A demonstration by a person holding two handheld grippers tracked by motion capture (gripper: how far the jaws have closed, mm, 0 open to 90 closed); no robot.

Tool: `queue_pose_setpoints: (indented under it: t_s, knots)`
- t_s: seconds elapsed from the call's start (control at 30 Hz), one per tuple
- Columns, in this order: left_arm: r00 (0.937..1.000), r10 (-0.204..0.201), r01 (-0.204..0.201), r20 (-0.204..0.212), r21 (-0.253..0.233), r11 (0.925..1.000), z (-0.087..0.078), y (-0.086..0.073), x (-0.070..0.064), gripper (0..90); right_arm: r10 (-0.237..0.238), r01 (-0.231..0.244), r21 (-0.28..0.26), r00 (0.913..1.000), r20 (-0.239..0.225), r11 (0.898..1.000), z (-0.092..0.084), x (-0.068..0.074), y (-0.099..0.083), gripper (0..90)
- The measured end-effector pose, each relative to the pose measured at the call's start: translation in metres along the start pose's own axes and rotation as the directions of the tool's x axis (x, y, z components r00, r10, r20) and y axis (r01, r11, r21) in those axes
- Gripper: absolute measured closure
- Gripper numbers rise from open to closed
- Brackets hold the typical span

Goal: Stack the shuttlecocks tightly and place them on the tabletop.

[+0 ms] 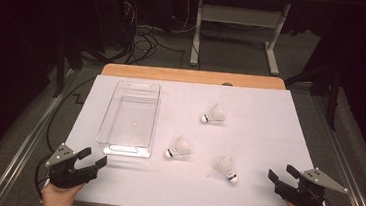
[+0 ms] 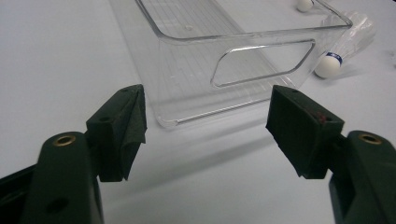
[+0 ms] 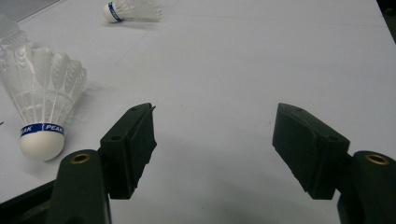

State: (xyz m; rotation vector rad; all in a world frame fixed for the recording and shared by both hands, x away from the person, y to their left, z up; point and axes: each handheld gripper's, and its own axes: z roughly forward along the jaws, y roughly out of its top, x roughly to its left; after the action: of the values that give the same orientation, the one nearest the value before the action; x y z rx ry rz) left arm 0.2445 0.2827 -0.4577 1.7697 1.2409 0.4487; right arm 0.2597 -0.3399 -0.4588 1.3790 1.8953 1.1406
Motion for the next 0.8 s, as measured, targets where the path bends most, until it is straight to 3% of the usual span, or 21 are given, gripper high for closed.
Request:
queue_pose_setpoints:
  t_s: [0.8]
  knots:
    - [0.9996,-0.005,0.006,0.026,-0.013,0.9999,0.001,0.002,-0.011,30.4,-0.001,0.001,0.006,0.9999,-0.013,1.0,0.0,0.002,-0.001,30.5]
